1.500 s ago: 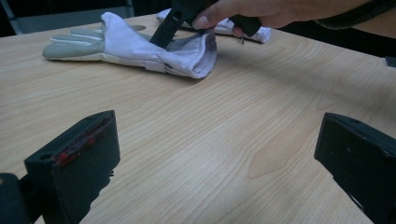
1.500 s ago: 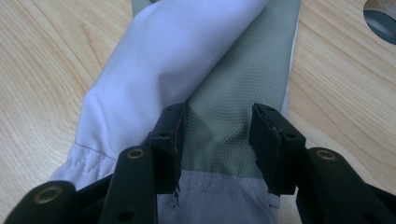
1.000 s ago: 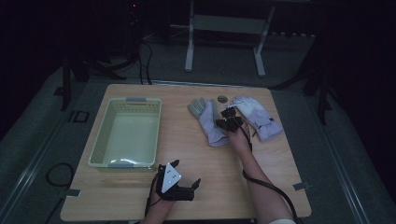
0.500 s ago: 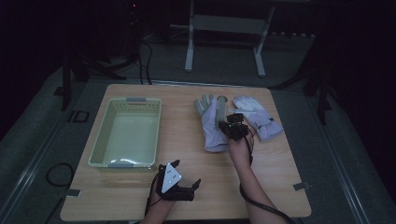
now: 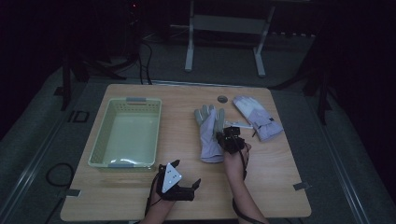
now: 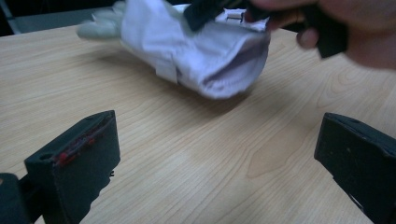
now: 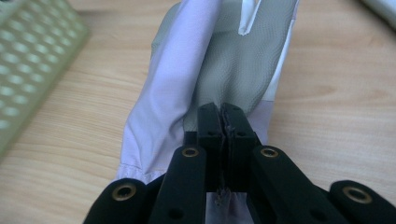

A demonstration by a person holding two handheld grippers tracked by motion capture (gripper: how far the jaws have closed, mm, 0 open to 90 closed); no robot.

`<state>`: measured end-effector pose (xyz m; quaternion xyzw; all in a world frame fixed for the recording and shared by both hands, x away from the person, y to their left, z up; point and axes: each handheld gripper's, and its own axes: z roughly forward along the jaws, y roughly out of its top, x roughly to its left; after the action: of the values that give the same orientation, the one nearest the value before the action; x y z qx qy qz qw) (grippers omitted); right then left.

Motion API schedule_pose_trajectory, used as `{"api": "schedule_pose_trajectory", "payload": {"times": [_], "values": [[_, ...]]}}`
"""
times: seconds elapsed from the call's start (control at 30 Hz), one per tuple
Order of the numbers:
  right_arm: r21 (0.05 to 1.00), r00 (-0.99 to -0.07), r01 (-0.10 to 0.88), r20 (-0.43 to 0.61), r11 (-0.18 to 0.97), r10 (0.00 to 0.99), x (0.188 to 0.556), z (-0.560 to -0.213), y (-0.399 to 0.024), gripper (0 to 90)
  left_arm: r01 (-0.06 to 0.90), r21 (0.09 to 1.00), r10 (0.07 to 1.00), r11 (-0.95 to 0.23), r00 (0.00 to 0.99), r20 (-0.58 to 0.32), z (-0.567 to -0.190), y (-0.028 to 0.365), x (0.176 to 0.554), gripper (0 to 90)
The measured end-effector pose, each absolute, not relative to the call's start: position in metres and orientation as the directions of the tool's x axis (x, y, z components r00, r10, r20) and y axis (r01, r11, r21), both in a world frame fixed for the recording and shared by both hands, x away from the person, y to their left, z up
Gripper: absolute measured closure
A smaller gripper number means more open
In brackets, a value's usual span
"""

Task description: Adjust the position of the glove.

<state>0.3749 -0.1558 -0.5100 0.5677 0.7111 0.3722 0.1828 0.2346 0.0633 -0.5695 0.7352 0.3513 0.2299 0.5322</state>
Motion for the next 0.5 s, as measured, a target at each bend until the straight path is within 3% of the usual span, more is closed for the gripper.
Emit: {"api": "schedule_pose_trajectory", "payload": {"times": [0.23,0.5], "values": [[0.696,-0.264,0.708,0.105,0.119,0.959,0.382,-0.539,-0.150,83.1,0.266,0.945,0.758,-0.190,0.651,-0.031,-0.570,0.063,0.234,0.3],[0.685,-0.288,0.716,0.111,0.137,0.951,0.385,-0.535,-0.154,65.4,0.265,0.945,0.757,-0.191,0.653,-0.030,-0.570,0.063,0.234,0.3]]}}
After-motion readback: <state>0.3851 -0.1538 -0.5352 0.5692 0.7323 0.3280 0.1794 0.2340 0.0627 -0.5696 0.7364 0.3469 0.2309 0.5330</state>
